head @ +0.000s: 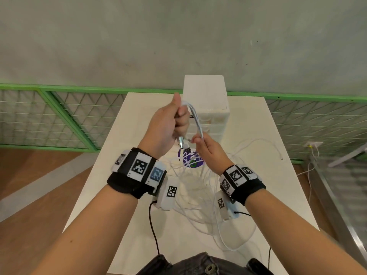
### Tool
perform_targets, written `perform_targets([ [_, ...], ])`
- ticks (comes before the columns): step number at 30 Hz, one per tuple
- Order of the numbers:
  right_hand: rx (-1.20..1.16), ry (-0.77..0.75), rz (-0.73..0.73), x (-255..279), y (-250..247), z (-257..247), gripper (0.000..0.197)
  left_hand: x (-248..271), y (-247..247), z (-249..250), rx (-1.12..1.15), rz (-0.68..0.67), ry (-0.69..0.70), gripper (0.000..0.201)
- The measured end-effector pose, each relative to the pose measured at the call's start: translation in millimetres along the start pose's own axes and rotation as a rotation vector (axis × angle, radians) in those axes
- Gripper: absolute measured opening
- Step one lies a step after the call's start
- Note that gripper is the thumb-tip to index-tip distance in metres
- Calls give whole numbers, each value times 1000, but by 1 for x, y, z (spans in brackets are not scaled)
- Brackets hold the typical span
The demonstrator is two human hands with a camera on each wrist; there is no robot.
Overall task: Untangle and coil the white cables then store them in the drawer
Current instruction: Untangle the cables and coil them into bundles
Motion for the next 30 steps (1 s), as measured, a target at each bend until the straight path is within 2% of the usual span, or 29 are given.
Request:
perform_targets([
  [3,35,28,-30,8,10,9,21,0,8,4,26,-69,18,47],
  [5,55,60,-58,12,16,17,22,1,13,4,123,-114,39,45],
  [9,160,73,-159,25,26,29,23,-2,21,19,305,-168,157,40],
  [14,270,67,-306,37,39,34,17,-10,24,32,271,-75,382,33],
  [17,324,17,-351,37,36,23,17,-18,12,33,93,45,515,28],
  [20,331,-104,-317,37,28,7,22,-23,-2,34,-308,107,675,23],
  [22,316,-145,-254,38,18,2,26,-29,-15,32,-591,103,712,21],
  [24,291,-158,-175,37,5,-2,30,-36,-29,25,-798,58,597,20],
  [27,294,-156,-25,31,-20,-12,33,-37,-48,-1,-1078,-33,171,25],
  [30,301,-158,145,13,-46,-15,26,-20,-48,-27,-994,-130,-175,44],
])
Point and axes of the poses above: each hand's wrist, its own x-axis away from the middle knuckle, its own y-axis out of the palm, z = x × y, the point moved 4 cm from there along -x, towards the middle knuckle, and after that the axes turned 11 degrees about x, right-handed, at the moved point
